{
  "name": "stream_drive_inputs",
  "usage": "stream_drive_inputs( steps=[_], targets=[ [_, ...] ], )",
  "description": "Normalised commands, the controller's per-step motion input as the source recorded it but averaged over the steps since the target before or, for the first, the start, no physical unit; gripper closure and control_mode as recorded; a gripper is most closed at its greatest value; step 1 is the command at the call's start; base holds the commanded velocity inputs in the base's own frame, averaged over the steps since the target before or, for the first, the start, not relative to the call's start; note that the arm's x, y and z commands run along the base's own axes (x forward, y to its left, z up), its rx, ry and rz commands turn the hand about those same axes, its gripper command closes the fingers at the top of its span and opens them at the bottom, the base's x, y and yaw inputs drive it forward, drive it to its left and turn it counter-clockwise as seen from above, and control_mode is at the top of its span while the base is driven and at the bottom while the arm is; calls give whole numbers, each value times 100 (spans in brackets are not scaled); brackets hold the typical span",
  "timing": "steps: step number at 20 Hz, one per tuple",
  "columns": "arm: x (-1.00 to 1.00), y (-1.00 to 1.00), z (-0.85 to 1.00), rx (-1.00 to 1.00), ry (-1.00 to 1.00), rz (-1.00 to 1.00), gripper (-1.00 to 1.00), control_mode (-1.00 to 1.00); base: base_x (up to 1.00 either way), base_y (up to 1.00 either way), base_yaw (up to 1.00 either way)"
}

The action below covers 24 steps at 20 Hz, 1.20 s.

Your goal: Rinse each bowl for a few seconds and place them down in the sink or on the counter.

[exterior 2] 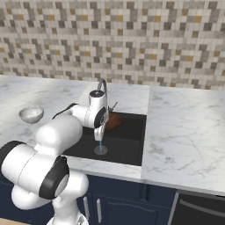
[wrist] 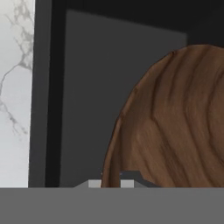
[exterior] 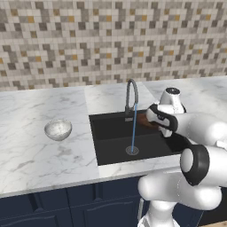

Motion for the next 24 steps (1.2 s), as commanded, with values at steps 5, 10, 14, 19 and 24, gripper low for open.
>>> stream_drive_inputs(
  steps=[5,10,14,19,24],
  targets=[
    [9,21,-11,1,0,2,100,-100,0,0,0],
    [25,1,-14,2,0,3,100,-100,0,0,0],
    [30,1,-12,1,0,3,100,-100,0,0,0],
    [29,5,-8,1,0,2,100,-100,0,0,0],
    [8,2,-7,0,0,2,100,-100,0,0,0]
  ],
)
